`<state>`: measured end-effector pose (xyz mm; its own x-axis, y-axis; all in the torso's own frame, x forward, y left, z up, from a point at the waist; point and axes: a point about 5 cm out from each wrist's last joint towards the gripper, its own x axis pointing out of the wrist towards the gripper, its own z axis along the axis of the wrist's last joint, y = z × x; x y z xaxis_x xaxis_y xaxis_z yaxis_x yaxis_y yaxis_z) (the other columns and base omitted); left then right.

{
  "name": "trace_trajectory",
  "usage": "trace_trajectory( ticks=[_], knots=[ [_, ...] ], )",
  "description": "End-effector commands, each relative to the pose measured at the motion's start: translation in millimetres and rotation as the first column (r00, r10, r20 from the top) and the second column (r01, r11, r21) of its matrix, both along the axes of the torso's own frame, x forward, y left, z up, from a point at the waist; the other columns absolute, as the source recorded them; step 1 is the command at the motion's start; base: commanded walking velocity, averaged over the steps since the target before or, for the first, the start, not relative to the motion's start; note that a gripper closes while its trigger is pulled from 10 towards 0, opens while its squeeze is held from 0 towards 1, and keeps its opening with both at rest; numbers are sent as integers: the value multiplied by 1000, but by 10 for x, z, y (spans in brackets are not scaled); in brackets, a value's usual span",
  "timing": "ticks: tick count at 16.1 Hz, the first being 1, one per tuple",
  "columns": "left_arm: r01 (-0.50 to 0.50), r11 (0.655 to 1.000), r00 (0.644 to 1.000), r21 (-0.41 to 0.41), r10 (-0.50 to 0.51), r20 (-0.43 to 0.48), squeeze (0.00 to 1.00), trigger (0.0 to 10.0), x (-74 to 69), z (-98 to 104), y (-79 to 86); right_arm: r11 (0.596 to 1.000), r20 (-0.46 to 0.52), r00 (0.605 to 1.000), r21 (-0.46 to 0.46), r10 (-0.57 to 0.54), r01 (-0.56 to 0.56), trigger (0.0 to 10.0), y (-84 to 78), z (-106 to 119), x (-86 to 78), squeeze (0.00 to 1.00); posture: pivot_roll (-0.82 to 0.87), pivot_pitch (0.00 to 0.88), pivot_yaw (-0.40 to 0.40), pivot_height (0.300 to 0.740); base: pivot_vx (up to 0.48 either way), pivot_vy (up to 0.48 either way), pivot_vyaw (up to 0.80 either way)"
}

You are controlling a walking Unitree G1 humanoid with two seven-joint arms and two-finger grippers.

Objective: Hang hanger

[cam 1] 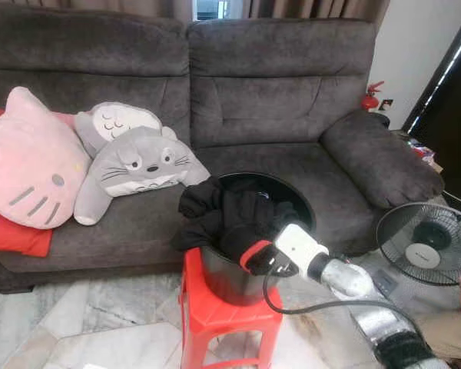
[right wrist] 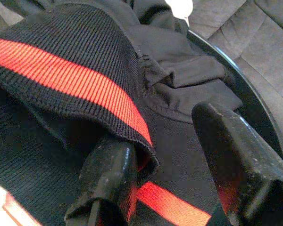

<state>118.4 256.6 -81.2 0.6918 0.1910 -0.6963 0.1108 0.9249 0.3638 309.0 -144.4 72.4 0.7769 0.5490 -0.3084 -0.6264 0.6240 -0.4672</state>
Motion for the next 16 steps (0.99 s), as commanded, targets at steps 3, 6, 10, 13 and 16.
trace_trajectory(
  ticks=[3, 6, 10, 13, 16],
  knots=[
    [6, 1000, 1000, 7, -6, -17, 0, 10000, -22, -14, -5, 999, 20, 1000, -33, 16, -16, 10000, -5, 24, 66, 0, -19, 17, -77, 740, 0, 0, 0],
    [9, 1000, 1000, 10, -9, -18, 0, 10000, -21, -14, -4, 996, -22, 998, -65, 66, -67, 10000, 15, -3, 67, 0, -17, 19, -74, 740, 0, 0, 0],
    [22, 1000, 1000, 17, -21, -19, 0, 10000, -16, -12, -5, 991, 0, 997, -106, 81, -81, 10000, 8, -18, 78, 0, -15, 20, -74, 740, 0, 0, 0],
    [20, 1000, 1000, 15, -20, -19, 0, 10000, -16, -13, -7, 994, 77, 994, -72, 84, -78, 10000, 53, 99, 131, 0, -16, 19, -74, 740, 0, 0, 0],
    [19, 1000, 1000, 16, -19, -18, 0, 10000, -15, -13, -7, 991, 79, 990, -77, 114, -108, 10000, 87, 97, 122, 0, -13, 21, -75, 740, 0, 0, 0]
  ],
)
